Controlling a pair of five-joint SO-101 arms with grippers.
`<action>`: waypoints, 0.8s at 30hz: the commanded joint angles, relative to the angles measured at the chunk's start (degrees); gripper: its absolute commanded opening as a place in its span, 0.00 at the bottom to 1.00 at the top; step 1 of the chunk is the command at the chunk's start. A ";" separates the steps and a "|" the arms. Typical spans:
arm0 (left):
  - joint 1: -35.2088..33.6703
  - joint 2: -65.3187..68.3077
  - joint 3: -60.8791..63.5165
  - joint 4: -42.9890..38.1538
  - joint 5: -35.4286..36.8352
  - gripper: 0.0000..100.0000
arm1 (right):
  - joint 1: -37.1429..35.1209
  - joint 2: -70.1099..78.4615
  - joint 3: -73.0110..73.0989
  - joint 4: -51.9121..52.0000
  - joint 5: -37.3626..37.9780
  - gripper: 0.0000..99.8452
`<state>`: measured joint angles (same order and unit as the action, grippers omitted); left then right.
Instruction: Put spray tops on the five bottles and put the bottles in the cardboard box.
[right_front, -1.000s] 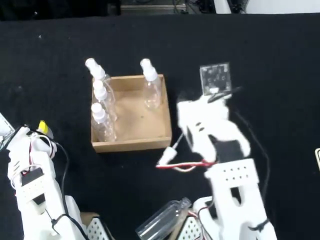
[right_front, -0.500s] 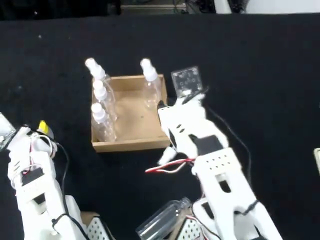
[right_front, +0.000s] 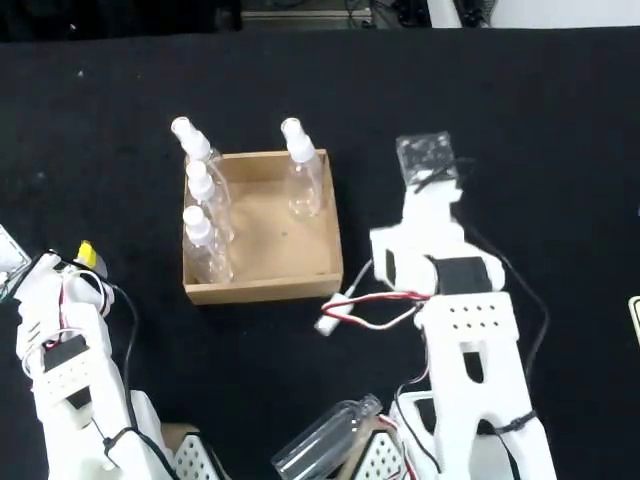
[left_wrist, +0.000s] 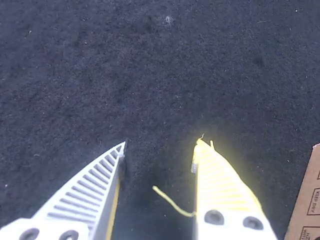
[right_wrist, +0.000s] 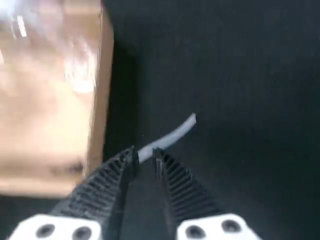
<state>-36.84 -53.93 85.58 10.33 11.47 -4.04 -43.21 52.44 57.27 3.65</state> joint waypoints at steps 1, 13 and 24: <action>0.57 -0.53 -0.57 -1.23 0.35 0.19 | 2.02 -2.86 -2.86 6.33 6.07 0.01; 0.57 -0.53 -0.48 -1.23 0.26 0.19 | 3.87 -2.68 -2.77 20.48 30.07 0.19; 0.57 -0.44 -0.48 -1.23 0.26 0.19 | 3.87 -3.03 1.36 26.11 66.99 0.19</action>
<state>-36.84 -53.93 85.58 10.33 11.47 -1.23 -43.82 52.53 82.86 58.77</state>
